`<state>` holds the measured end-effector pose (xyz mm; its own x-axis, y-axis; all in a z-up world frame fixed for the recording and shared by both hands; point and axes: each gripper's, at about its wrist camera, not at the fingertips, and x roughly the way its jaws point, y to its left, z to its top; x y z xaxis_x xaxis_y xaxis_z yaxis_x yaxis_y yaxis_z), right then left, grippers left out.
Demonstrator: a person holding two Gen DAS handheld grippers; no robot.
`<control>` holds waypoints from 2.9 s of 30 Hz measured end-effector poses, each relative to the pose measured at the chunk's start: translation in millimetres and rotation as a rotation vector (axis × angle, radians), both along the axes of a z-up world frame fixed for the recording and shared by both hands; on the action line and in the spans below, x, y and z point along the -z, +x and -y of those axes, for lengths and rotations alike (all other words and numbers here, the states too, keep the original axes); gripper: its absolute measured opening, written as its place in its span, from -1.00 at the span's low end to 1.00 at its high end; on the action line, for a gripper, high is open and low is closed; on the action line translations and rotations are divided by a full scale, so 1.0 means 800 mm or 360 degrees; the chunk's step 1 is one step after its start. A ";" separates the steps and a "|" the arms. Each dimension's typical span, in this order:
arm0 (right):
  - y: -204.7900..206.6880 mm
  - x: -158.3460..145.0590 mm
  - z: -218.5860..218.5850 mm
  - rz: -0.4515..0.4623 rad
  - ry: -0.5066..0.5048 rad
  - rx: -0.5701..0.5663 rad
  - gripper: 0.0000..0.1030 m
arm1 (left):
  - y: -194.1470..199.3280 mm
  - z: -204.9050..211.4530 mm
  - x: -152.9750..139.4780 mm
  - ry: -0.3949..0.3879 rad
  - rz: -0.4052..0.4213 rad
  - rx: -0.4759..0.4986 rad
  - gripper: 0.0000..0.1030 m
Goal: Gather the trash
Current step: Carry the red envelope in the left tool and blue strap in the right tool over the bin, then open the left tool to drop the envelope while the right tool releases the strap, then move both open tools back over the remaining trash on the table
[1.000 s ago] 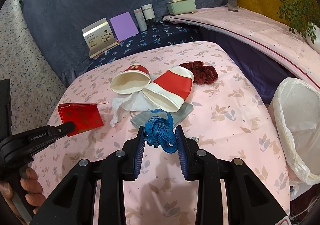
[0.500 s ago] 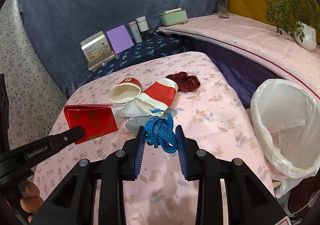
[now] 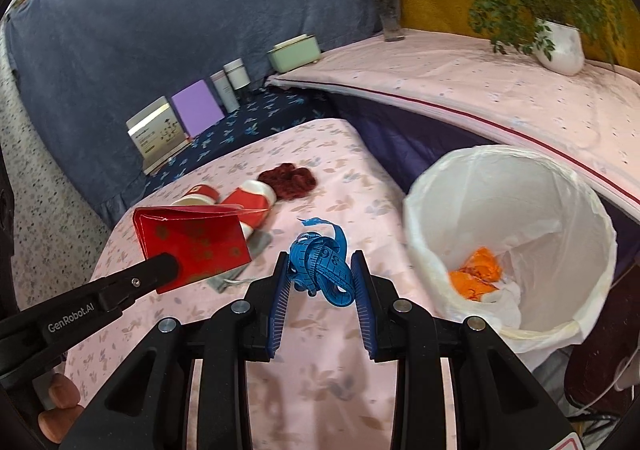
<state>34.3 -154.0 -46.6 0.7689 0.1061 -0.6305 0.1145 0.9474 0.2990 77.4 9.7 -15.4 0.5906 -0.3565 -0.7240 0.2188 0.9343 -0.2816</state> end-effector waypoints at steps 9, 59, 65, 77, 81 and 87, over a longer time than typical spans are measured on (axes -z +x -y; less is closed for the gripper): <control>-0.021 0.012 0.085 -0.0008 0.0027 0.0206 -0.43 | 0.004 0.096 -0.002 0.0026 0.0014 0.0240 -0.97; -0.004 0.008 0.066 -0.0013 -0.0230 0.0221 -0.06 | 0.041 0.082 0.018 0.0123 -0.0023 0.0088 -0.07; 0.002 0.004 0.029 -0.0009 -0.0255 0.0125 -0.06 | 0.036 0.032 0.018 0.0174 -0.0004 -0.0044 0.08; 0.014 0.010 -0.045 -0.0034 -0.0299 -0.0074 -0.06 | 0.029 -0.063 0.035 0.0278 -0.0045 -0.0293 0.22; 0.017 0.016 -0.070 -0.0051 -0.0322 -0.0141 -0.06 | 0.027 -0.089 0.042 0.0298 -0.0057 -0.0363 0.28; 0.030 0.024 -0.103 -0.0070 -0.0343 -0.0218 -0.06 | 0.033 -0.127 0.050 0.0281 -0.0099 -0.0454 0.33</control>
